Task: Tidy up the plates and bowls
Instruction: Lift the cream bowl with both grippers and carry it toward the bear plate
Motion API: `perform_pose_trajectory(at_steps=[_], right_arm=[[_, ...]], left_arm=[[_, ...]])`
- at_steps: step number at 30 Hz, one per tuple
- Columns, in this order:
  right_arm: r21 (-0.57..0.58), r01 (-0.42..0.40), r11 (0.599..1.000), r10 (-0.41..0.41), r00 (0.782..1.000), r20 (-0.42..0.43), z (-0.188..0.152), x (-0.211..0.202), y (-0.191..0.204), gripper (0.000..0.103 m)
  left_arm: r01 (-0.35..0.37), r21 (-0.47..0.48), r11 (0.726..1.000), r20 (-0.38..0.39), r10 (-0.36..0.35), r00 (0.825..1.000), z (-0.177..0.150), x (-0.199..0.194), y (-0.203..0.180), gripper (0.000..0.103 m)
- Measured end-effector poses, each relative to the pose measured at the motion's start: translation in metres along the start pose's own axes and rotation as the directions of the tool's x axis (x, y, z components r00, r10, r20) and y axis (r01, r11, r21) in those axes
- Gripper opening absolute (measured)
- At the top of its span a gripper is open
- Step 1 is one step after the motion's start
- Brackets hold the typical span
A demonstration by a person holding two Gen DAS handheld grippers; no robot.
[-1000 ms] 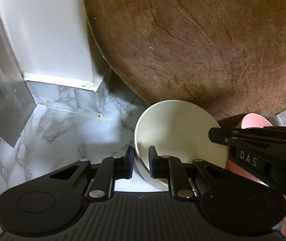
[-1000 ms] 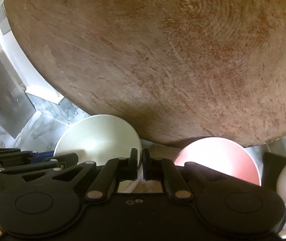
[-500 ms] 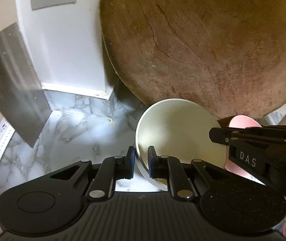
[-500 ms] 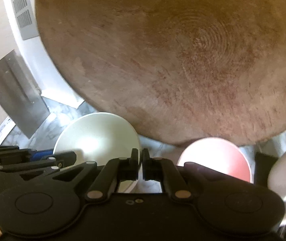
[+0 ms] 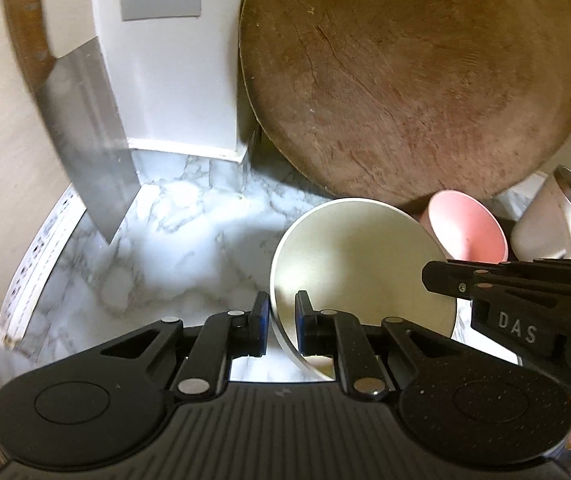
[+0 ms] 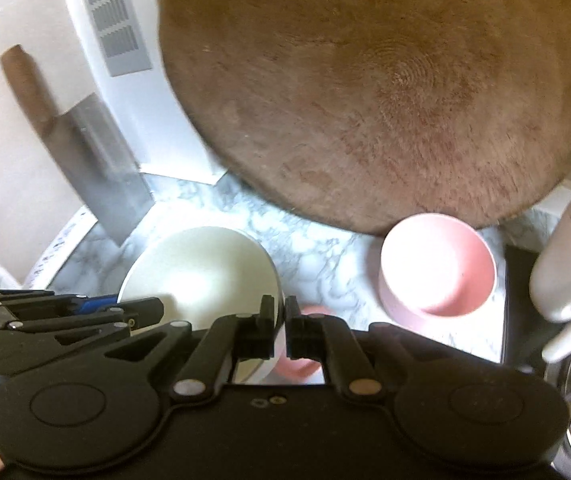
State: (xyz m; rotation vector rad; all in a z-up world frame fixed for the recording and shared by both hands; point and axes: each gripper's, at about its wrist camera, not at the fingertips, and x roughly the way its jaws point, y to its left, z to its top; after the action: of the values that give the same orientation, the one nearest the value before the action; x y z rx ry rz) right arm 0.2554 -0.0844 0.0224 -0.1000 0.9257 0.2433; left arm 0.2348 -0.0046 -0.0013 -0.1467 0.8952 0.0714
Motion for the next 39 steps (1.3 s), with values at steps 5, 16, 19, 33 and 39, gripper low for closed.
perform_pose_trajectory(at_steps=[5,16,19,33,39], right_arm=[[0.010,-0.017,1.000,0.017,1.000,-0.003,-0.016,-0.022,0.014,0.006],[-0.001,-0.046,0.999,0.046,0.999,-0.029,-0.048,-0.051,0.043,0.007],[-0.005,-0.055,0.998,0.054,0.998,-0.040,-0.057,-0.056,0.050,0.007],[-0.027,-0.087,0.996,0.083,0.989,-0.123,-0.092,-0.058,0.081,0.007],[-0.017,-0.095,0.995,0.090,0.978,-0.186,-0.111,-0.050,0.089,0.007]], left_arm=[[0.007,0.011,1.000,-0.012,-0.007,1.000,-0.019,-0.023,0.005,0.012],[0.003,0.008,1.000,-0.027,-0.003,1.000,-0.059,-0.066,0.022,0.012],[-0.001,0.008,1.000,-0.032,0.001,0.999,-0.068,-0.074,0.027,0.012],[-0.017,-0.019,1.000,-0.080,0.015,0.997,-0.107,-0.092,0.053,0.013],[-0.017,-0.023,1.000,-0.141,0.014,0.990,-0.129,-0.086,0.064,0.013]])
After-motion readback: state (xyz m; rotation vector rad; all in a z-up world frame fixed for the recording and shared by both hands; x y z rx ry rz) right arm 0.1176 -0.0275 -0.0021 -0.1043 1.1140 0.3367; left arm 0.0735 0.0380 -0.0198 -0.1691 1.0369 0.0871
